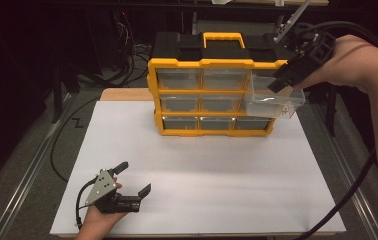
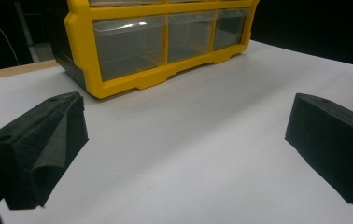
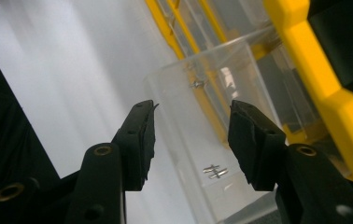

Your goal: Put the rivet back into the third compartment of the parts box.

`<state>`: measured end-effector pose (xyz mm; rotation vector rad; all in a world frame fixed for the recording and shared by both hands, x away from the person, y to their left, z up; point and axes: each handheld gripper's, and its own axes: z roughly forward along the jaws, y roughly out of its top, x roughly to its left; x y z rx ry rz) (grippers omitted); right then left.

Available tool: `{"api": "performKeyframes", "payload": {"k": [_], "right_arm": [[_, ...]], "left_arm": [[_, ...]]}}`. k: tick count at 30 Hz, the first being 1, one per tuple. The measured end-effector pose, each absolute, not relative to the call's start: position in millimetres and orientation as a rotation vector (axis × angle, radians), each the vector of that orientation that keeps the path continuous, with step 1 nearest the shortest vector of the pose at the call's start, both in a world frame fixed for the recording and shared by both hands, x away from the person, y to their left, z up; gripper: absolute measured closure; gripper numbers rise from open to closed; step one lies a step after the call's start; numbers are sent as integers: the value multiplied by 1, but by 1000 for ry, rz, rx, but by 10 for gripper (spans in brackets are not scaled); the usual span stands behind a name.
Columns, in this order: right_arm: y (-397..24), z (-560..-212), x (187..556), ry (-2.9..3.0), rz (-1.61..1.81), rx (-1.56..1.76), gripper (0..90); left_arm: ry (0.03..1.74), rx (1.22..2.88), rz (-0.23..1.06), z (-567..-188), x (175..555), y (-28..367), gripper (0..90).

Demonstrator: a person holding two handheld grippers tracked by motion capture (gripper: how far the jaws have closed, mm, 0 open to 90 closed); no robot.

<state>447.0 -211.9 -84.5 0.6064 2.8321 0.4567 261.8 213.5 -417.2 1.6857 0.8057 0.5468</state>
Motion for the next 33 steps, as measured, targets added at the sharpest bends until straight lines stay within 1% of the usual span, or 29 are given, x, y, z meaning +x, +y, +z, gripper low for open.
{"api": "performKeyframes", "payload": {"k": [6, 12, 14, 15, 17, 18, 19, 20, 21, 23, 24, 25, 26, 27, 28, 29, 30, 33], "right_arm": [[-222, -88, 417, 2846, 450, 617, 491], [-224, -95, 398, 2860, 457, 621, 458], [-223, -108, 389, 2873, 470, 620, 420], [-223, -108, 389, 2873, 470, 620, 420], [-221, -123, 382, 2879, 468, 618, 374], [-221, -123, 382, 2879, 468, 618, 374], [-220, -138, 378, 2883, 454, 622, 334], [-220, -138, 378, 2883, 454, 622, 334], [-219, -154, 375, 2893, 445, 616, 289], [-217, -169, 375, 2898, 436, 635, 251], [-217, -169, 375, 2898, 436, 635, 251], [-215, -190, 375, 2896, 401, 665, 222], [-215, -190, 375, 2896, 401, 665, 222], [-214, -201, 375, 2900, 386, 673, 189], [-213, -224, 375, 2912, 370, 677, 152], [-212, -236, 376, 2921, 368, 687, 147], [-212, -236, 376, 2921, 368, 687, 147], [-210, -275, 377, 2947, 333, 700, 100]], "left_arm": [[808, 1691, 546, -418, 264, 213, 3], [805, 1694, 551, -417, 264, 212, 4], [810, 1699, 546, -418, 266, 211, 3], [810, 1699, 546, -418, 266, 211, 4], [811, 1698, 545, -419, 266, 211, 4], [811, 1698, 545, -419, 266, 211, 3], [808, 1700, 548, -419, 266, 211, 3], [808, 1699, 548, -419, 266, 211, 3], [809, 1696, 550, -418, 265, 211, 4], [810, 1695, 550, -418, 265, 211, 4], [807, 1701, 552, -418, 265, 212, 4], [807, 1700, 551, -418, 265, 212, 4], [807, 1700, 551, -418, 265, 212, 4], [807, 1700, 551, -418, 265, 212, 4], [810, 1694, 550, -418, 265, 211, 4], [811, 1691, 549, -418, 265, 212, 3], [812, 1690, 550, -418, 265, 212, 3], [813, 1691, 550, -418, 265, 212, 4]]}}
